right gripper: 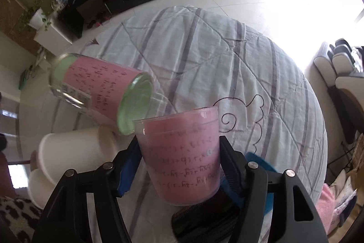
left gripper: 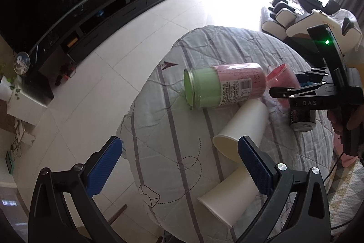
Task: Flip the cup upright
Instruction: 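Close the right tool around the pink cup's body, then lift the pink cup with the right tool and rotate it rim-up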
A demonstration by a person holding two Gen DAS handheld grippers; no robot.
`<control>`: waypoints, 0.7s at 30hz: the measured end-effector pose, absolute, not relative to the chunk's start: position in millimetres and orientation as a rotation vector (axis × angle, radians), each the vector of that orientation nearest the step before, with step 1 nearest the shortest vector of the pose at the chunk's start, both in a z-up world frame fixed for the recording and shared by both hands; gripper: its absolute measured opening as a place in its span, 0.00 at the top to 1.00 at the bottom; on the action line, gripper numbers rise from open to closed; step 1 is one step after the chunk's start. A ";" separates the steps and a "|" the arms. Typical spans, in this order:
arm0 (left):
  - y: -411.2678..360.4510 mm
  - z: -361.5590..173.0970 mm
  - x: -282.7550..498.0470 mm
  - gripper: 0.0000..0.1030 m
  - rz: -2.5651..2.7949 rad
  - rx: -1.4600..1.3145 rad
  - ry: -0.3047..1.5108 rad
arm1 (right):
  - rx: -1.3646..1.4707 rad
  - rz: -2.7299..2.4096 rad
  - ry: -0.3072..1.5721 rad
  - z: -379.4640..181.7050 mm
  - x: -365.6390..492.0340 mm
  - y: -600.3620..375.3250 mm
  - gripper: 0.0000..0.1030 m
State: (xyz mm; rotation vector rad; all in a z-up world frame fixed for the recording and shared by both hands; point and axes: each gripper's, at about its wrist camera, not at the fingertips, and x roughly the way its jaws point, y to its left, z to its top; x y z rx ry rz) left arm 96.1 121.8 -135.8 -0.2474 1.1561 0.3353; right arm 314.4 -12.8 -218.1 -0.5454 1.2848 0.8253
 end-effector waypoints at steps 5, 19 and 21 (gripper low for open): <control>111.5 -123.7 98.6 0.00 0.292 -0.220 1.140 | -0.438 0.830 1.301 -183.4 307.5 -34.1 0.35; 59.4 -114.7 101.4 0.00 0.092 -0.132 1.151 | -0.106 0.453 1.356 -158.2 212.7 -130.3 0.35; 48.7 -117.0 101.9 0.00 0.055 -0.117 1.163 | -0.037 0.400 1.365 -165.5 199.2 -145.3 0.35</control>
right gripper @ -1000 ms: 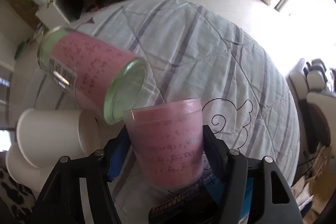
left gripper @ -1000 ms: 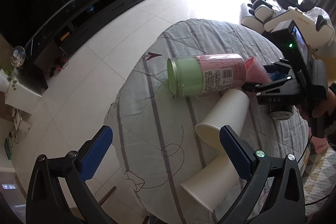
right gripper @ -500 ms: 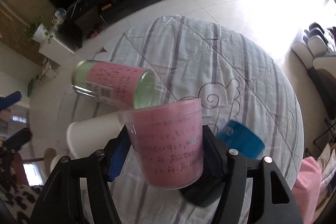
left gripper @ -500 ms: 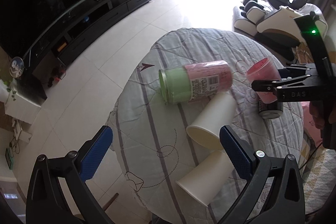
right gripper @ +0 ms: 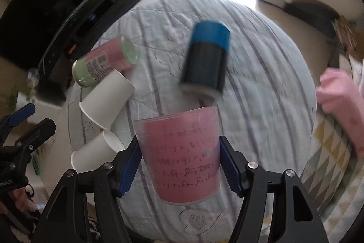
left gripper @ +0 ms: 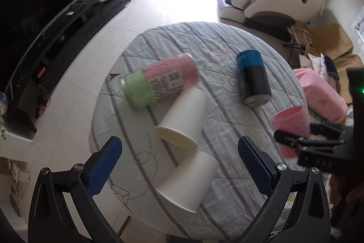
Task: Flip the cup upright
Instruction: 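Lift the pink cup with the right tool and rotate it rim-up, then grasp the upright pink cup with the left tool while the right tool releases it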
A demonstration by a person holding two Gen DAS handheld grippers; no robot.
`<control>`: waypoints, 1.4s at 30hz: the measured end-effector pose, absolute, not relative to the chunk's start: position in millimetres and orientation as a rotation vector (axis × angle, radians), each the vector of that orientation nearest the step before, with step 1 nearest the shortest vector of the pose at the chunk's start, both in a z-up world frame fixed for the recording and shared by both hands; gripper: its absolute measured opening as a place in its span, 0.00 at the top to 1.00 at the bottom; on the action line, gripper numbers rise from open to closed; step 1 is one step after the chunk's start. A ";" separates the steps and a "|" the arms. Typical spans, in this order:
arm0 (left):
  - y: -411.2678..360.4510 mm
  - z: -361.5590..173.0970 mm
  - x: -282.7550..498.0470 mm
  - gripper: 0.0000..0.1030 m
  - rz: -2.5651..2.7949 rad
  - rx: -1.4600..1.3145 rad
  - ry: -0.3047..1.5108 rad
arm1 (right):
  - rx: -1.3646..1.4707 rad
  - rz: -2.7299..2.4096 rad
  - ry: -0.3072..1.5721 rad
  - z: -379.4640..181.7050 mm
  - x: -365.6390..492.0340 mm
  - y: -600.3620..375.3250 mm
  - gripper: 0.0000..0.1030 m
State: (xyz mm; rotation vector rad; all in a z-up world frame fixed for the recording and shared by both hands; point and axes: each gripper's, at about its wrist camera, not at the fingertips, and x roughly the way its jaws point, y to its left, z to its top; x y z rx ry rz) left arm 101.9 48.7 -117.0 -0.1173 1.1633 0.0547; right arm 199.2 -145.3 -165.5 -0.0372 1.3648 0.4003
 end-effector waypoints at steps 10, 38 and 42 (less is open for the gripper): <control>0.4 -141.7 96.4 0.00 -0.055 -0.010 1.241 | 0.197 0.188 1.412 -224.3 147.3 -176.0 0.35; -118.2 -152.8 87.0 0.00 -0.168 -0.067 1.286 | 0.299 0.116 1.270 -176.8 140.2 -298.4 0.22; -134.0 -172.9 92.3 0.00 -0.126 -0.085 1.323 | 0.304 0.108 1.284 -183.5 140.7 -322.2 0.22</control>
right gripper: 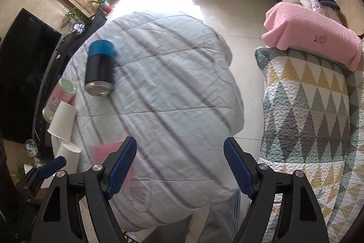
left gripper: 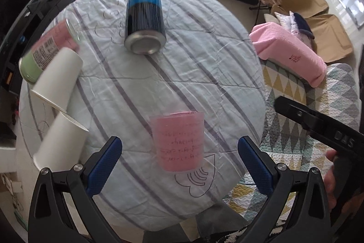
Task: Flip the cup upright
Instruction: 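Grasp the upright pink cup with the left tool while the right tool releases it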
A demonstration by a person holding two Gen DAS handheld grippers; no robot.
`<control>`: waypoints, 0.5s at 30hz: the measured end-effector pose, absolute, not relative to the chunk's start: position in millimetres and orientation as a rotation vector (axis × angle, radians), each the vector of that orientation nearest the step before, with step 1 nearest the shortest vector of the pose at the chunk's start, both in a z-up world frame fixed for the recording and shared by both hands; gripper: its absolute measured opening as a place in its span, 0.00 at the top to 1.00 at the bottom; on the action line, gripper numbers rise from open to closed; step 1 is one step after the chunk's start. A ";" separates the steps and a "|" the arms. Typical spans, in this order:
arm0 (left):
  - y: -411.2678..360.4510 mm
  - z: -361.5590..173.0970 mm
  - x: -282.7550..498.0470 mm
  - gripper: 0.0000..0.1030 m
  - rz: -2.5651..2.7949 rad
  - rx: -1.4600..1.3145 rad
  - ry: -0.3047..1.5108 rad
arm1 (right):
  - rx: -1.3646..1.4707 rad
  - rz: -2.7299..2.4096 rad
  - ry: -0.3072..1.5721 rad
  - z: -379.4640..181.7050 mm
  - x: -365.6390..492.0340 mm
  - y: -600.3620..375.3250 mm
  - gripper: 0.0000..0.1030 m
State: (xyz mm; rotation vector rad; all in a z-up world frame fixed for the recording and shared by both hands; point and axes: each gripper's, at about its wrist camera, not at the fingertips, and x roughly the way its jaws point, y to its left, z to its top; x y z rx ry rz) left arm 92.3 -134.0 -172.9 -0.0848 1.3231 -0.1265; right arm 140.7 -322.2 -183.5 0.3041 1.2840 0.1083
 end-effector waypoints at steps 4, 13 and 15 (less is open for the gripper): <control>-136.4 -207.5 100.9 0.00 -0.049 -0.137 1.399 | 0.328 0.190 1.296 -194.5 140.2 -334.6 0.22; -126.6 -233.6 107.5 0.40 0.057 -0.232 1.449 | 0.280 0.263 1.339 -217.1 148.7 -337.3 0.22; -125.8 -224.1 107.0 0.40 0.056 -0.226 1.421 | 0.284 0.274 1.336 -216.9 149.9 -337.9 0.22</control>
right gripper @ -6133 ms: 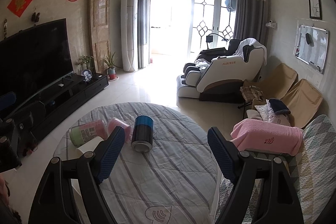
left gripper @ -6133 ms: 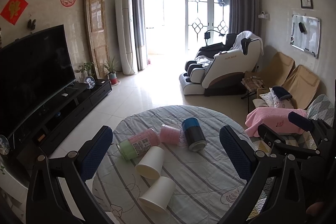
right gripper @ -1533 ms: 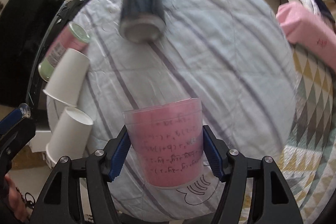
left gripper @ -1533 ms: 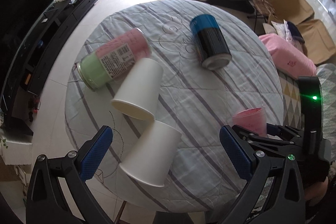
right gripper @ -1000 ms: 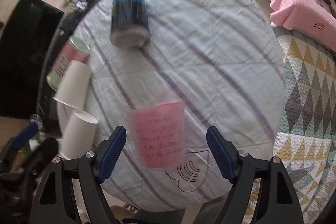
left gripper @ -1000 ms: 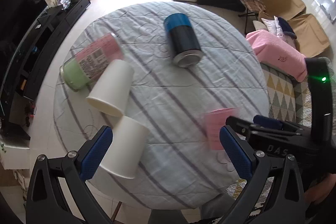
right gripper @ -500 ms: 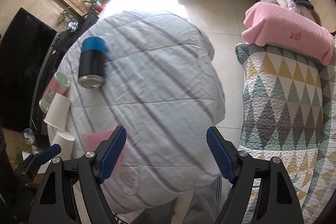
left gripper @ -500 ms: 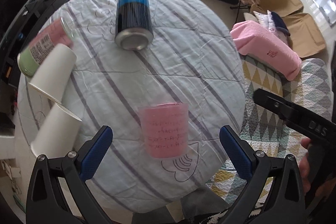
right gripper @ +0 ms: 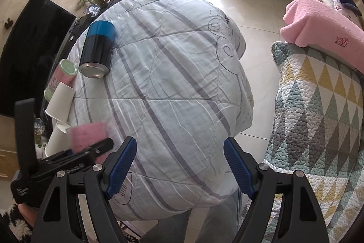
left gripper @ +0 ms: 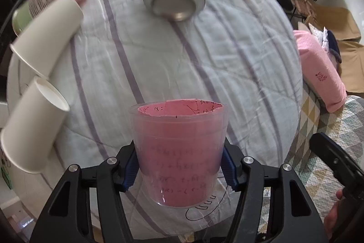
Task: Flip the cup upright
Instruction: 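Grasp the upright pink cup with the left tool while the right tool releases it, then carry the pink cup with the left tool and lower it toward the table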
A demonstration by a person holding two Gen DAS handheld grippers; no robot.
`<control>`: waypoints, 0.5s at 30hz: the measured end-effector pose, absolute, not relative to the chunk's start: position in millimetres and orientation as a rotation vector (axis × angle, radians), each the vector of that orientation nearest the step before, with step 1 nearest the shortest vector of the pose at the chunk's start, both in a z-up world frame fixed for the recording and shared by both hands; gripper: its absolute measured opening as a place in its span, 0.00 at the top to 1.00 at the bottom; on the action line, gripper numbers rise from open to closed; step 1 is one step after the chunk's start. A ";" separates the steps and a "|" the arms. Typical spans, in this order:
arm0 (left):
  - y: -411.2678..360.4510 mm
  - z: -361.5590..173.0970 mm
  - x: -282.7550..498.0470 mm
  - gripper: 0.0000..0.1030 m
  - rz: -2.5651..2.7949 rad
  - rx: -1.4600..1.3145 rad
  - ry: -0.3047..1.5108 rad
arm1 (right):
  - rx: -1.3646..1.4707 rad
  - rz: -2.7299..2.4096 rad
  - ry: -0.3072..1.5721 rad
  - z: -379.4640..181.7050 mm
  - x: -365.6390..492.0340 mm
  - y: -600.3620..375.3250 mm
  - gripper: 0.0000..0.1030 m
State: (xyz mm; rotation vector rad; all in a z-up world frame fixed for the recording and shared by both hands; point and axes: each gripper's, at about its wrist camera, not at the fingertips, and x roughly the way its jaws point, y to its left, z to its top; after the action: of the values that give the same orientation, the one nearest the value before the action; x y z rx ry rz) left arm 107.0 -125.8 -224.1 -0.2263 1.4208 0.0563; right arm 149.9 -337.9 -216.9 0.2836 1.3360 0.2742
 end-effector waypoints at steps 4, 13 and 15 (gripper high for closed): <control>-127.0 -208.7 107.7 0.40 0.029 -0.227 1.376 | 0.288 0.287 1.327 -213.8 152.0 -335.8 0.22; -126.2 -172.9 122.7 0.40 -0.101 -0.173 1.164 | 0.307 0.309 1.325 -214.4 153.4 -327.8 0.22; -120.3 -167.3 126.4 0.40 -0.116 -0.185 1.139 | 0.339 0.379 1.333 -215.1 150.4 -320.8 0.23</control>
State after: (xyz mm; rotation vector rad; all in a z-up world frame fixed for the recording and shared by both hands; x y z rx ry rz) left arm 126.4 -120.3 -167.3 -0.1847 1.1389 -0.1163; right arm 150.4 -320.8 -215.1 0.3391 1.3327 0.3791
